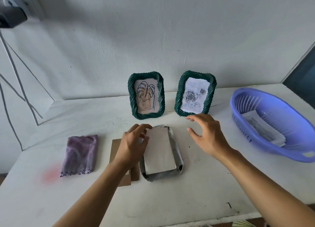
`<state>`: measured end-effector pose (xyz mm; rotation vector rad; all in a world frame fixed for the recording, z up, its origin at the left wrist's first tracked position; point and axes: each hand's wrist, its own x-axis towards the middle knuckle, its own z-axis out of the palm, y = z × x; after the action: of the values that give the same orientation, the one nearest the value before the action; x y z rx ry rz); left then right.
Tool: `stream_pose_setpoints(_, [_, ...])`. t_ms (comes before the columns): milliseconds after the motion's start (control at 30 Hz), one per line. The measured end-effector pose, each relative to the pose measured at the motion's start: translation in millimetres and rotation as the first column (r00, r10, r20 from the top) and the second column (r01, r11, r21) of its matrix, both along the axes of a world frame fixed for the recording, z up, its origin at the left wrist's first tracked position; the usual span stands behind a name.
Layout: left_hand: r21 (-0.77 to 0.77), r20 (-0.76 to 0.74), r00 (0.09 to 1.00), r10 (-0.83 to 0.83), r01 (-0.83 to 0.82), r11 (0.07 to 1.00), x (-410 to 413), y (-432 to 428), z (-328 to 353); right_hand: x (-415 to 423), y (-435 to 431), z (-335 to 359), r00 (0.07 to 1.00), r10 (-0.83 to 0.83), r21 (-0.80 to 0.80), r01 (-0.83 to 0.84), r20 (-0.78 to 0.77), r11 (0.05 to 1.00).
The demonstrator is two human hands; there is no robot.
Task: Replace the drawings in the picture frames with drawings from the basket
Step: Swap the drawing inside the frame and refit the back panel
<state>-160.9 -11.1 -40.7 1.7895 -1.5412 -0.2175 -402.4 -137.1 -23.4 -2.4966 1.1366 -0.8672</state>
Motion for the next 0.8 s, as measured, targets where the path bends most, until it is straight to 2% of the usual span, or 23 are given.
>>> stream_pose_setpoints(167, [-0.039,-0.221,0.975,-0.007,-0.002,0.999,-11,-1,28,-37,-26,23,0.987,-0.139,-0.229,0.118,-0.077,0.966])
stream_pose_setpoints(233, [-0.054,-0.294,0.956,0.006,-0.023,0.998,-18,-8,38,-55,-37,30,0.967,-0.211,-0.231,0.175,-0.141,0.957])
stream_pose_setpoints(367, [-0.059,-0.402,0.913,0.061,-0.093,0.994,-38,-26,52,-90,-49,39,0.900,-0.275,-0.102,0.256,-0.337,0.961])
stream_pose_setpoints(500, [-0.020,-0.565,0.824,0.046,-0.068,0.997,-71,-46,58,-126,-61,40,0.899,-0.097,0.209,0.203,-0.427,0.957])
stream_pose_setpoints(533, [0.015,-0.609,0.792,0.045,-0.045,0.999,-81,-51,57,-133,-63,40,0.903,-0.042,0.280,0.177,-0.428,0.943])
stream_pose_setpoints(600, [0.091,-0.681,0.730,0.059,0.004,0.996,-102,-60,50,-144,-68,39,0.917,0.026,0.325,0.114,-0.397,0.939])
stream_pose_setpoints(800, [0.243,-0.689,0.708,0.154,0.026,0.970,-157,-84,15,-158,-78,37,0.986,0.073,0.321,-0.021,-0.150,0.947])
